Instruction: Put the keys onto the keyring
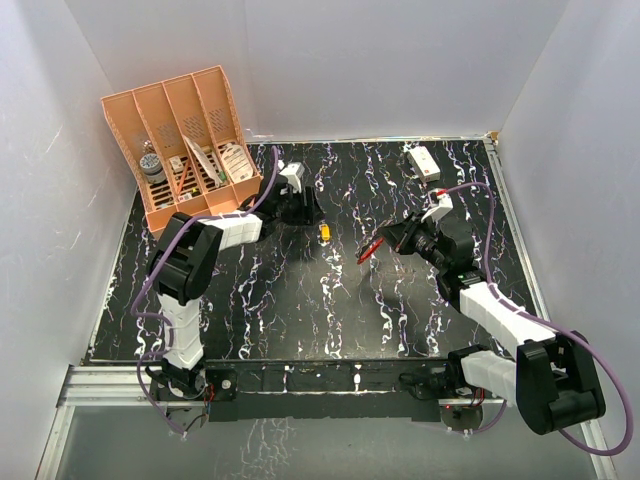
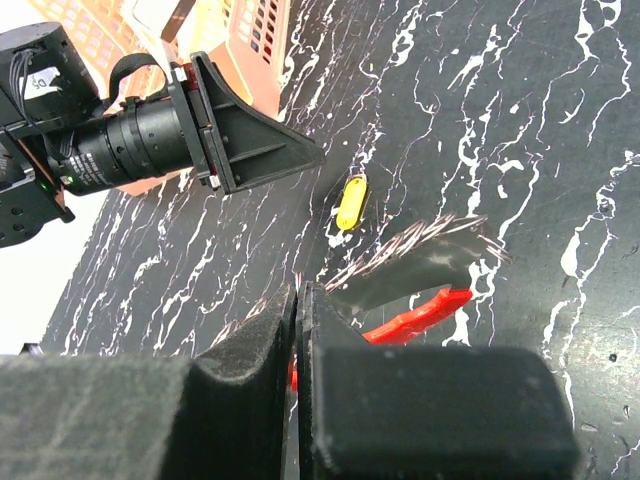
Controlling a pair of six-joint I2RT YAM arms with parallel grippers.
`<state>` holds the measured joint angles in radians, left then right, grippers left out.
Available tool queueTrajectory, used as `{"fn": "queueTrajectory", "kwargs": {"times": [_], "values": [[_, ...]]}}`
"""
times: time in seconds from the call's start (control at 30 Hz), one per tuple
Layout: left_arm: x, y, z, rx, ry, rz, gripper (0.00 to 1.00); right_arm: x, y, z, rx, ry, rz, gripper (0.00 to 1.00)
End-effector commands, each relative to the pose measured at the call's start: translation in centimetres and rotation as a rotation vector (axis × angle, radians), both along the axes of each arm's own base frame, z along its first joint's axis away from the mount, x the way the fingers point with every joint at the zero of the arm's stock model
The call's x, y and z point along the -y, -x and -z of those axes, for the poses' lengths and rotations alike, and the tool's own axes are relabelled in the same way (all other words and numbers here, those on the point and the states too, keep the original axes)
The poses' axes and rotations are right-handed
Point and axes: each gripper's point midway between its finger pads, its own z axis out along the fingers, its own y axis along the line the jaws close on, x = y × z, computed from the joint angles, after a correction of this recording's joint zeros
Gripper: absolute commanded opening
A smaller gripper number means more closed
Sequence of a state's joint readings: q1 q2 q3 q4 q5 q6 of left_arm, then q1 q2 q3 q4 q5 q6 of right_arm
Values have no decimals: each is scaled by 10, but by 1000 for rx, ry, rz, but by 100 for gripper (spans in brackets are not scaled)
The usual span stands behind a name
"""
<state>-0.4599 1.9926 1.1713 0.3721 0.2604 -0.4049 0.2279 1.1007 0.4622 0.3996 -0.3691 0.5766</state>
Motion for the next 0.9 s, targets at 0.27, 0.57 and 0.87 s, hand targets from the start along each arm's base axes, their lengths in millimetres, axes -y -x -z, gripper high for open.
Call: {"fn": "queueTrajectory", "kwargs": {"times": [0.27, 0.57, 0.87], "values": [[4, 12, -10, -43, 34, 7, 56, -1, -8, -49, 153, -37, 0, 0], [17, 37, -11, -64, 100, 16, 58, 0, -7, -51, 159, -38, 6, 0], [38, 46, -9, -46, 103, 17, 59, 4, -5, -60, 183, -36, 22, 0]]}}
